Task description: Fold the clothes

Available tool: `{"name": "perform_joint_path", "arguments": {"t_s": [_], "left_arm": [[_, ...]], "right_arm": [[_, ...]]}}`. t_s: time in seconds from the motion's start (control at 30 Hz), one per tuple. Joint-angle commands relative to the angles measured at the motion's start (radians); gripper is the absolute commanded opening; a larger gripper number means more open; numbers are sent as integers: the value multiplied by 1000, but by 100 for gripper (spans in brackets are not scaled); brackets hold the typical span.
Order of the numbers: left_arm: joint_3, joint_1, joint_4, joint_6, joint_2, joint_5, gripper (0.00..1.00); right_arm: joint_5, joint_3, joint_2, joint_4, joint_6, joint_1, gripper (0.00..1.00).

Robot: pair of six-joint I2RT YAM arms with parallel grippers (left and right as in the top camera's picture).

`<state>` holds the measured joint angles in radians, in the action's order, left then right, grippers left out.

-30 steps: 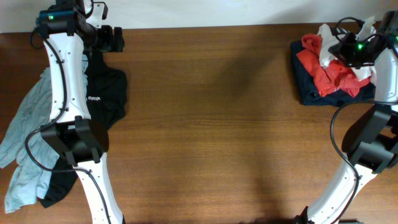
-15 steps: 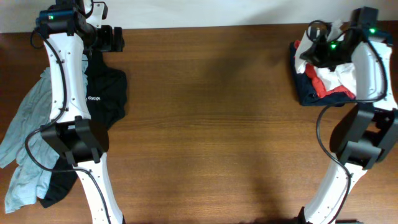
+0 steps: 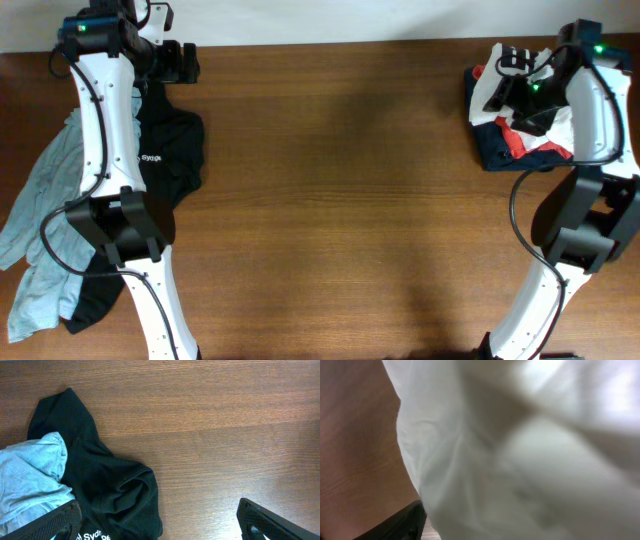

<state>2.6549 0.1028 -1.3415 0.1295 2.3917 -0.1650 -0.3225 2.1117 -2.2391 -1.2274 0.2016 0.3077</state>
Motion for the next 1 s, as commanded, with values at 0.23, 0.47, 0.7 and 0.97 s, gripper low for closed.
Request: {"name": "perform_joint_path", "arguments": {"t_s": [0.23,0.47,0.7,0.97], "left_arm": [[-5,-4,7,-9,-35,-3,99],[-5,-4,5,-9,-35,-3,99],[-5,-4,6,-9,-35,-3,99],[-5,-4,6,-9,-35,-3,99]], "right_arm": [[-24,28,175,31,-63,32,72],[72,27,161,129,104,74,67],[198,24,117,215,202,81,59],[224,24,30,222,242,82,54]]}}
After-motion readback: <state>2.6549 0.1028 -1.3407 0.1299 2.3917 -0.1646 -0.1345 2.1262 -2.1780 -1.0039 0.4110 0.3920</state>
